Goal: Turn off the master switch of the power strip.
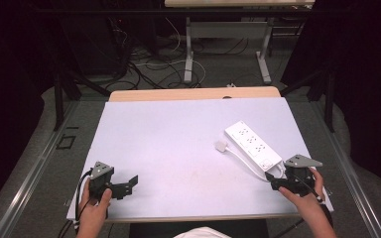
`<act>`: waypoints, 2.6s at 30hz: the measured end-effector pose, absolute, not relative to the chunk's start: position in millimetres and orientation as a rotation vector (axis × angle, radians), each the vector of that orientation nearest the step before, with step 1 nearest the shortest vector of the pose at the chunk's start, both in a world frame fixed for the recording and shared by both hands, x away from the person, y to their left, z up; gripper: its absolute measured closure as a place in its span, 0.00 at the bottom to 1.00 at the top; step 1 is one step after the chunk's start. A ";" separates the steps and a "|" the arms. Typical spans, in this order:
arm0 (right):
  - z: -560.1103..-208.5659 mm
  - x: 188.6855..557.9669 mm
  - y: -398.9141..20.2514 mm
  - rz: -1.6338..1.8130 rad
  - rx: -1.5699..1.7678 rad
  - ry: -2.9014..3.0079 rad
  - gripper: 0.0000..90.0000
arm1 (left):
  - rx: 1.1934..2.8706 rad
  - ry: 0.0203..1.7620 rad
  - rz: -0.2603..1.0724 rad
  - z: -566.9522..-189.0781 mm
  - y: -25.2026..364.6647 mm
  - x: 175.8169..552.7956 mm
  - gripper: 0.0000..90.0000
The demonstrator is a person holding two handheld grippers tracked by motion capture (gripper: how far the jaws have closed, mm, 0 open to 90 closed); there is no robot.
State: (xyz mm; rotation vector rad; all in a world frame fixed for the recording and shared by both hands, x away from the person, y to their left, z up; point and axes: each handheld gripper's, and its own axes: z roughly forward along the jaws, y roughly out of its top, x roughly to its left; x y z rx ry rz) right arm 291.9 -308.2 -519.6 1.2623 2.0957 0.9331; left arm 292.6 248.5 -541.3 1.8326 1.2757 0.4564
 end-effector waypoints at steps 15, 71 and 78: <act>-515.9 289.6 -307.8 0.902 1.267 2.146 0.34 | 1.830 1.275 0.458 -541.3 248.4 292.4 0.01; -509.2 289.8 -311.2 0.899 1.334 2.267 1.00 | 1.829 1.277 0.458 -541.0 247.3 292.2 0.01; -506.4 294.3 -310.2 0.896 1.335 2.273 1.00 | 1.829 1.278 0.459 -540.9 247.4 292.0 0.01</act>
